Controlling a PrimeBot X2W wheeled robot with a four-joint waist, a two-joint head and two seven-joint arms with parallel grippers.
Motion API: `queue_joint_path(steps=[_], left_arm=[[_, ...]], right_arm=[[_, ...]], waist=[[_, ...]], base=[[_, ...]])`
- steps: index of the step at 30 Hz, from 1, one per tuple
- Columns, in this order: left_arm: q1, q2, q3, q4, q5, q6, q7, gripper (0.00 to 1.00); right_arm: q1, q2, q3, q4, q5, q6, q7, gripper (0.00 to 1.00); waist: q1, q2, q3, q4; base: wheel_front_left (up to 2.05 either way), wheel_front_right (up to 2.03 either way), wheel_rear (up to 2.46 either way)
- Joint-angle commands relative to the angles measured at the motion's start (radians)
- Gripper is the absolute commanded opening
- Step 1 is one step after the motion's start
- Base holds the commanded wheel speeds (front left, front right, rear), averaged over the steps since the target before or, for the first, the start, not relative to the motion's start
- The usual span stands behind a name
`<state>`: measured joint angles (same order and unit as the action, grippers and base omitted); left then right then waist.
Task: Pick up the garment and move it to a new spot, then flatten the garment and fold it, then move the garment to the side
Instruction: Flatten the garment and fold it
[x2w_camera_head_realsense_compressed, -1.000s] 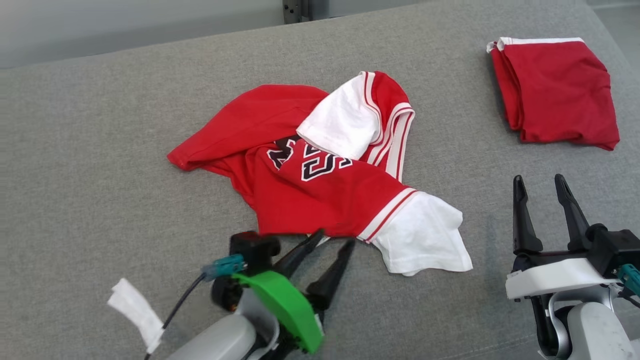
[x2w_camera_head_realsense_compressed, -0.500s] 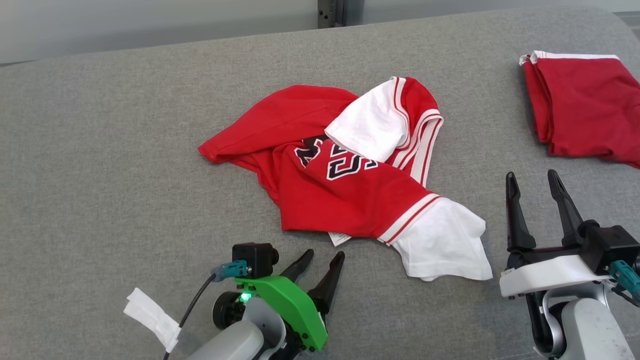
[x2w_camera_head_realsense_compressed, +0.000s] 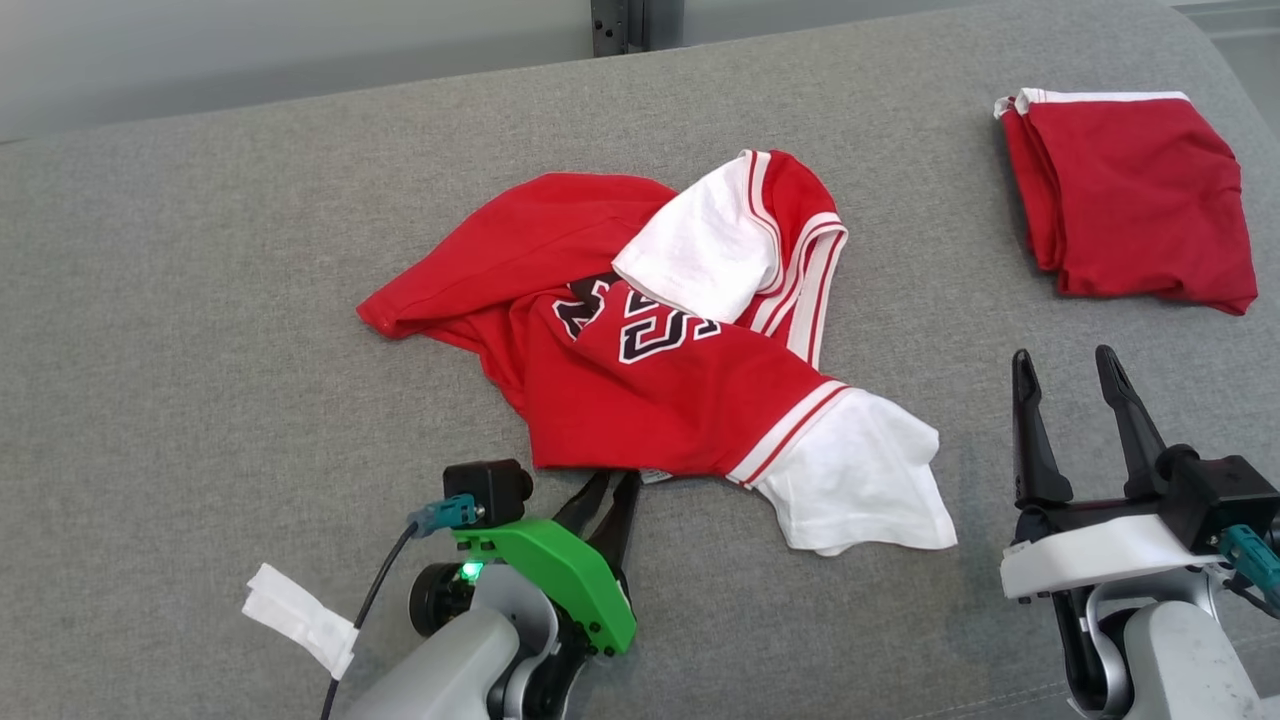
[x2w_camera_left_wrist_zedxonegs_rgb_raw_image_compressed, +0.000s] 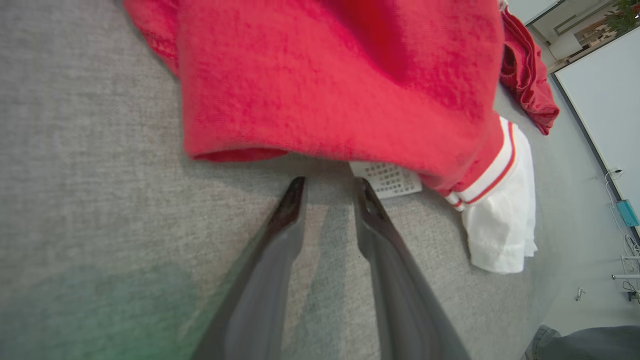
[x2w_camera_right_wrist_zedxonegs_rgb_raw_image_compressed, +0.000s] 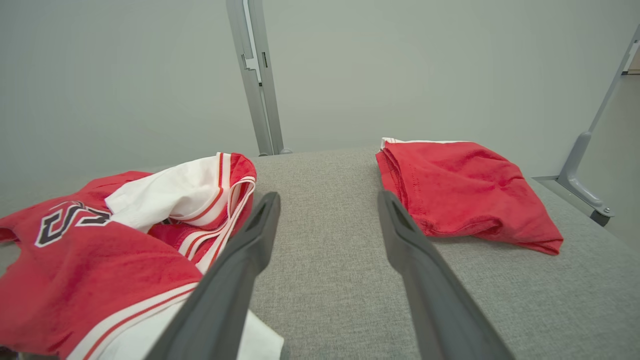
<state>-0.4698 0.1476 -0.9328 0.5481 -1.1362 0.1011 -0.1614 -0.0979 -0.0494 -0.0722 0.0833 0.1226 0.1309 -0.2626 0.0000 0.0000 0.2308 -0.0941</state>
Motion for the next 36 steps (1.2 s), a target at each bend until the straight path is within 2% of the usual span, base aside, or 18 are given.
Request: queue_joint_path(steps=[1,3,5,7,8,9,10,11,17,25,28,36], left_arm=[[-0.018,-0.001,0.006,0.019,-0.008,-0.005,-0.009,0.48],[-0.027,-0.013,0.016,0.034,-0.009,-0.012,-0.028,0.51],[-0.038,-0.027,0.030,0.044,-0.018,-0.024,-0.045,0.81],[-0.045,-0.036,0.054,0.050,-0.028,-0.034,-0.060,0.83],[-0.049,-0.038,0.063,0.055,-0.027,-0.039,-0.067,0.82],[-0.052,-0.041,0.070,0.061,-0.027,-0.042,-0.073,0.64],[-0.055,-0.044,0.080,0.067,-0.024,-0.042,-0.079,0.36],[-0.058,-0.048,0.089,0.074,-0.024,-0.047,-0.085,0.00],[-0.070,-0.045,0.129,0.110,0.008,-0.085,-0.102,0.00],[-0.059,-0.015,0.286,-0.031,0.149,-0.069,-0.102,0.00],[-0.053,-0.016,0.304,-0.068,0.182,-0.068,-0.102,0.00],[-0.018,0.008,0.298,-0.119,0.183,-0.057,-0.086,0.00]], right_arm=[[0.007,-0.002,-0.002,-0.001,0.003,0.000,-0.003,1.00],[0.007,-0.002,-0.003,0.000,0.000,0.000,-0.003,1.00],[0.005,-0.002,-0.003,0.002,-0.002,0.000,-0.003,1.00],[0.003,-0.002,-0.005,0.003,-0.005,0.000,-0.003,1.00],[0.005,-0.002,-0.006,0.003,-0.007,0.000,-0.003,1.00],[0.007,-0.002,-0.007,0.003,-0.010,0.000,-0.003,1.00],[0.010,-0.002,-0.007,0.004,-0.012,0.000,-0.003,1.00],[0.012,-0.002,-0.005,0.005,-0.014,0.000,-0.003,1.00],[0.020,-0.002,-0.002,0.011,-0.018,0.000,-0.003,1.00],[0.046,-0.002,-0.021,0.008,-0.012,0.000,-0.003,1.00],[0.046,-0.002,-0.013,0.013,-0.005,0.000,-0.003,1.00],[0.055,-0.002,-0.008,0.016,-0.009,0.000,-0.003,1.00]], waist=[[0.0000,0.0000,0.000,0.000],[0.0000,0.0000,-0.002,0.000],[0.0000,0.0000,-0.005,0.001],[0.0000,0.0000,-0.009,0.004],[0.0000,0.0000,-0.011,0.006],[0.0000,0.0000,-0.014,0.009],[0.0000,0.0000,-0.016,0.012],[0.0000,0.0000,-0.019,0.014],[0.0000,0.0000,-0.047,0.032],[0.0000,0.0000,-0.077,0.073],[0.0000,0.0000,-0.085,0.080],[0.0000,0.0000,-0.108,0.077]], base=[[0.00,0.00,0.00],[0.00,0.00,0.00],[0.00,0.00,0.00],[0.00,0.00,0.00],[0.00,0.00,0.00],[0.00,0.00,0.00],[0.00,0.00,0.00],[0.00,0.00,0.00],[0.00,0.00,0.00],[0.00,0.00,0.00],[0.00,0.00,0.00],[0.00,0.00,0.00]])
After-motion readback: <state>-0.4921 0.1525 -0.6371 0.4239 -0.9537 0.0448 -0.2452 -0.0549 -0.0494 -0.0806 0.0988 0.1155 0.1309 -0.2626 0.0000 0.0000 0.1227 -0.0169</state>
